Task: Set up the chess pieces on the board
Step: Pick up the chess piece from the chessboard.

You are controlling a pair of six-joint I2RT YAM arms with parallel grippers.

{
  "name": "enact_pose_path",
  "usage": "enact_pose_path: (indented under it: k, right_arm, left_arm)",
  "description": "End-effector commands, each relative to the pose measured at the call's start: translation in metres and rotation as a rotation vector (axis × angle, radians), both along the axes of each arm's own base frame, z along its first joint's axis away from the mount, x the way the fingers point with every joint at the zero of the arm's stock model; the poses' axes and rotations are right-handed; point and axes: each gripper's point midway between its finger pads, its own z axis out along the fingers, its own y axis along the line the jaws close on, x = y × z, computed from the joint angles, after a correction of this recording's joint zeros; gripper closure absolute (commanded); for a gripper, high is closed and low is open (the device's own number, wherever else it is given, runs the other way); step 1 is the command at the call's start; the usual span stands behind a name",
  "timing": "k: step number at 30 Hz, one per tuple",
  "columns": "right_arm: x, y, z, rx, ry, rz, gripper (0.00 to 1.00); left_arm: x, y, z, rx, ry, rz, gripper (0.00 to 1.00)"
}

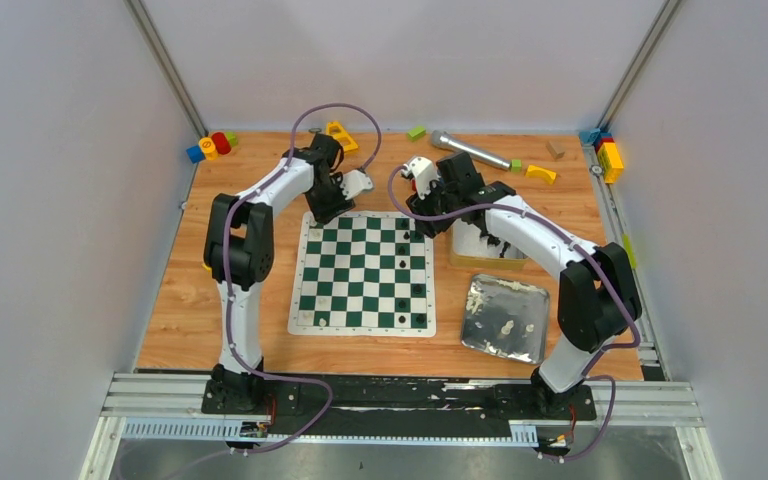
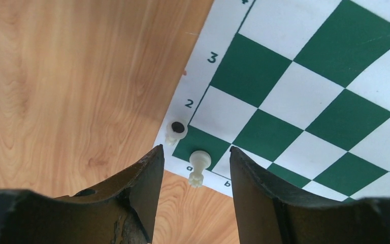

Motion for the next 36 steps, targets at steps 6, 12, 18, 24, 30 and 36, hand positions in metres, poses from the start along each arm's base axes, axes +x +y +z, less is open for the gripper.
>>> enact_pose_path:
  k: [6,12,18,24,30,36]
  right_arm:
    - [-0.002,0.002,0.017,0.053,-0.023,0.006,0.62]
    - [-0.003,0.002,0.015,0.054,-0.017,0.01,0.62]
    - [-0.003,0.001,0.008,0.047,-0.002,0.011,0.62]
    - [-0.003,0.001,0.005,0.044,0.004,0.012,0.62]
    - [-0.004,0.001,0.001,0.04,0.013,0.014,0.63]
    - [-0.004,0.0,0.003,0.044,0.012,0.012,0.63]
  left_arm:
    - [0.013,0.002,-0.009,0.032,0.001,-0.101,0.46]
    - [0.02,0.002,-0.009,0.034,-0.015,-0.106,0.49]
    - [0.024,0.002,-0.007,0.028,-0.026,-0.118,0.5]
    - [0.029,0.005,-0.016,0.032,-0.013,-0.122,0.56]
    - [0.028,0.004,-0.02,0.024,0.012,-0.131,0.65]
    - [0.022,-0.004,-0.009,-0.035,0.009,-0.112,0.79]
